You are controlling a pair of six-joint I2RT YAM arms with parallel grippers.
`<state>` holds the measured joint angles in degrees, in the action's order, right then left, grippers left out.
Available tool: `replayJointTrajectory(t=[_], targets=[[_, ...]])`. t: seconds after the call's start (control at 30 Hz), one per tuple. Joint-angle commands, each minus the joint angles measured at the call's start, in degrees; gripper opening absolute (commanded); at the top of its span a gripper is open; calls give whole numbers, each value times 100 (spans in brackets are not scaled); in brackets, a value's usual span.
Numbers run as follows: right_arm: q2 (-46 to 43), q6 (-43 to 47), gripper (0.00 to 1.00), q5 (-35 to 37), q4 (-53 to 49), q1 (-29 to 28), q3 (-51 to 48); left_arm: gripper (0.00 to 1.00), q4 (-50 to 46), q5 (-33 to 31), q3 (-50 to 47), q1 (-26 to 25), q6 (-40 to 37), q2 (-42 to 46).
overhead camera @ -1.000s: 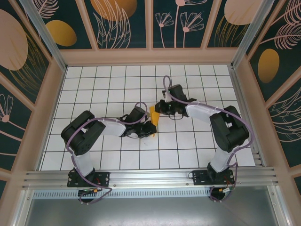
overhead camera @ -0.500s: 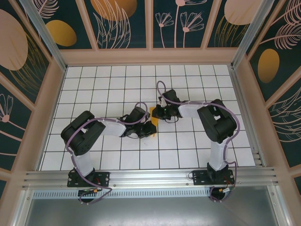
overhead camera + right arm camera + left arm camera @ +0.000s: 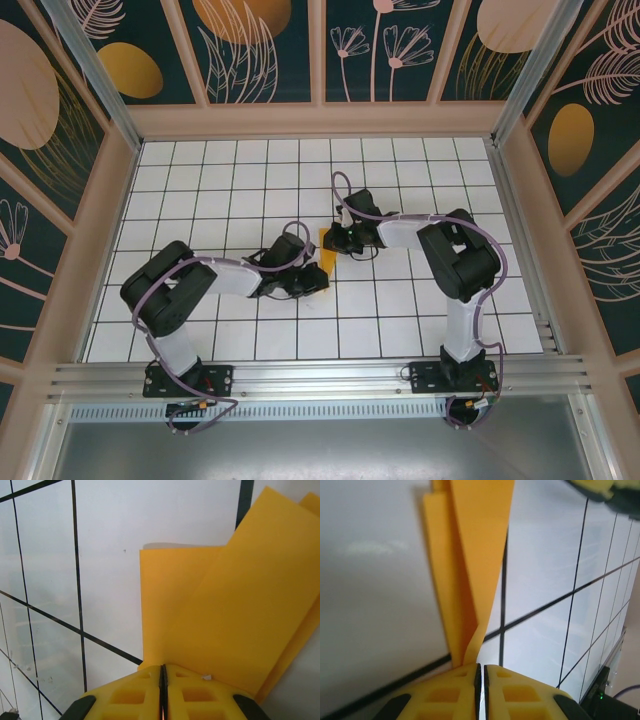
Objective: Fold a paper plane with a square sheet of paper (fold left side to right side)
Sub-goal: Fold the wing for the fifth time at the center of the table.
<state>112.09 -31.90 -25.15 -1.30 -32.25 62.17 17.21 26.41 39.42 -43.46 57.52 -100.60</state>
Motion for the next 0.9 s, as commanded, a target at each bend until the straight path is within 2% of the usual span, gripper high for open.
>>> replayJointTrajectory(t=[0.0,0.3,0.6,0.87], targets=[[164,1,13,245,-49,56,-24,16,-743,292,-171,-97,14,199],[133,-17,13,220,-41,60,-45,17,-1123,215,595,111,-320,761],[112,-27,13,177,-33,60,-73,17,-1274,204,1503,409,-910,-155],[127,-33,13,166,-34,55,-66,16,-1193,174,1595,416,-987,-603]])
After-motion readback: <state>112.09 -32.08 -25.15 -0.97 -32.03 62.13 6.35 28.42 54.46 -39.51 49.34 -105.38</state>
